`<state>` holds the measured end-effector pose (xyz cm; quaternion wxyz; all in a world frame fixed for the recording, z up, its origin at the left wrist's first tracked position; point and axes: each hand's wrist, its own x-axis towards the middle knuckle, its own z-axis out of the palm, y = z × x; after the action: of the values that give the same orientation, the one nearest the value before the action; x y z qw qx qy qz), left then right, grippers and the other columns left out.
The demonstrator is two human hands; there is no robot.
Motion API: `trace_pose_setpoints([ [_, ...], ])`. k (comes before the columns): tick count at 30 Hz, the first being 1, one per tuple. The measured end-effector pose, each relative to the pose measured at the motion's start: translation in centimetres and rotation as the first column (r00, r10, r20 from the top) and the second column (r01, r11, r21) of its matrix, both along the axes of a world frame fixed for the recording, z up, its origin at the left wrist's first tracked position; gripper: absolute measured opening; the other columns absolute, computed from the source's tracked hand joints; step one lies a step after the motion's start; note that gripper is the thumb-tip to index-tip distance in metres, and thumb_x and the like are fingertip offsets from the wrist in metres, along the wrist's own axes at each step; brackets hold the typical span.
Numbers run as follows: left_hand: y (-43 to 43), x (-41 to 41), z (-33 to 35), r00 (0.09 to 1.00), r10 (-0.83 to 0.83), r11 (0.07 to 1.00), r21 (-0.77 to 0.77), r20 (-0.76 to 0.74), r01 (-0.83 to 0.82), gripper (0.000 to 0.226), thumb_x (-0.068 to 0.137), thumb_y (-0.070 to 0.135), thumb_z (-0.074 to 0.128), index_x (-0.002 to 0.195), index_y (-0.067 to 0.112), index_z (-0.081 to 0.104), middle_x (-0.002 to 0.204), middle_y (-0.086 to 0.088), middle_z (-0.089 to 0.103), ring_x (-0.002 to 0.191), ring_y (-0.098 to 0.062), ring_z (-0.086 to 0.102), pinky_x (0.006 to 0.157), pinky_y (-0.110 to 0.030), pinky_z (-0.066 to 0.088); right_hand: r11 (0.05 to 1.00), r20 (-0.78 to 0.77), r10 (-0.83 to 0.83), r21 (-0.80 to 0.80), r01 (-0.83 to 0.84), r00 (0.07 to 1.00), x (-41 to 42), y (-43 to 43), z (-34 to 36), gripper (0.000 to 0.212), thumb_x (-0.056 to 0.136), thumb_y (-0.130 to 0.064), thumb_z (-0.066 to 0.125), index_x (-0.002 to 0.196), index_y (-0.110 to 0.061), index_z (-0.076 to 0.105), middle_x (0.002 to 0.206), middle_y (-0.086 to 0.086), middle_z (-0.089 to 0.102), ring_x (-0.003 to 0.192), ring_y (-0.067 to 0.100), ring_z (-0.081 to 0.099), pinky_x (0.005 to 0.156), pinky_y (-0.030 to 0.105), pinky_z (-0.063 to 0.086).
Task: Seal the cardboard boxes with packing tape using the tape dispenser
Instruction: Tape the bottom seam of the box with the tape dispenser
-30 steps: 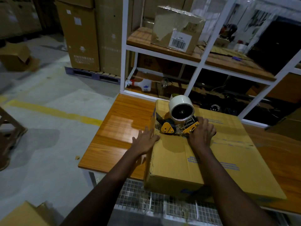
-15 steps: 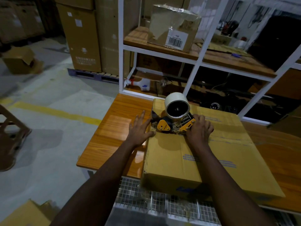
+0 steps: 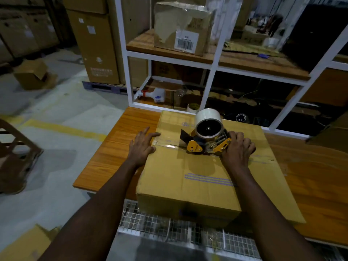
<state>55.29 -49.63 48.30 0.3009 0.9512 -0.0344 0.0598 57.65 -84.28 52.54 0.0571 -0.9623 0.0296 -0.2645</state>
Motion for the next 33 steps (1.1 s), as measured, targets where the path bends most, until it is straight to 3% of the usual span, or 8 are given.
trace_pose_setpoints([
  [6, -0.1, 0.0, 0.6, 0.996, 0.046, 0.994, 0.098, -0.075, -0.039, 0.067, 0.075, 0.051, 0.035, 0.142, 0.054, 0.029, 0.164, -0.003, 0.012, 0.145, -0.032, 0.021, 0.103, -0.062, 0.032, 0.999, -0.021, 0.026, -0.028, -0.026, 0.999, -0.2, -4.0, 0.1, 0.045, 0.078, -0.021, 0.064, 0.121, -0.022, 0.049, 0.107, 0.009, 0.047, 0.092, 0.033, 0.044, 0.083, 0.045, 0.032],
  [14, -0.6, -0.7, 1.9, 0.984, 0.113, 0.968, 0.239, -0.141, -0.077, 0.061, 0.089, 0.046, 0.038, 0.145, 0.057, 0.019, 0.164, -0.003, 0.009, 0.146, -0.034, 0.015, 0.103, -0.071, 0.025, 0.998, -0.035, 0.049, -0.028, -0.05, 0.998, -0.1, -7.7, 0.6, 0.043, 0.079, -0.023, 0.065, 0.119, -0.022, 0.049, 0.106, 0.009, 0.047, 0.093, 0.033, 0.045, 0.083, 0.045, 0.032],
  [29, -1.8, -1.3, 3.8, 0.957, 0.211, 0.969, 0.171, -0.197, -0.178, 0.058, 0.094, 0.032, 0.046, 0.142, 0.061, 0.029, 0.163, -0.003, 0.017, 0.146, -0.031, 0.016, 0.104, -0.07, 0.022, 1.0, -0.053, 0.016, 0.02, -0.015, 0.998, -0.1, -15.2, 0.4, 0.04, 0.08, -0.024, 0.068, 0.116, -0.021, 0.052, 0.107, 0.011, 0.049, 0.095, 0.034, 0.044, 0.085, 0.047, 0.033],
  [33, -1.2, -0.6, 4.0, 0.966, 0.156, 0.935, 0.347, -0.206, -0.077, 0.037, 0.091, 0.049, 0.031, 0.118, 0.074, 0.034, 0.164, 0.001, 0.017, 0.149, -0.033, 0.009, 0.109, -0.068, 0.021, 0.999, -0.098, 0.031, 0.031, -0.028, 0.995, -0.3, -15.3, 0.4, 0.038, 0.081, -0.024, 0.063, 0.117, -0.023, 0.051, 0.108, 0.008, 0.046, 0.097, 0.033, 0.043, 0.089, 0.048, 0.034],
])
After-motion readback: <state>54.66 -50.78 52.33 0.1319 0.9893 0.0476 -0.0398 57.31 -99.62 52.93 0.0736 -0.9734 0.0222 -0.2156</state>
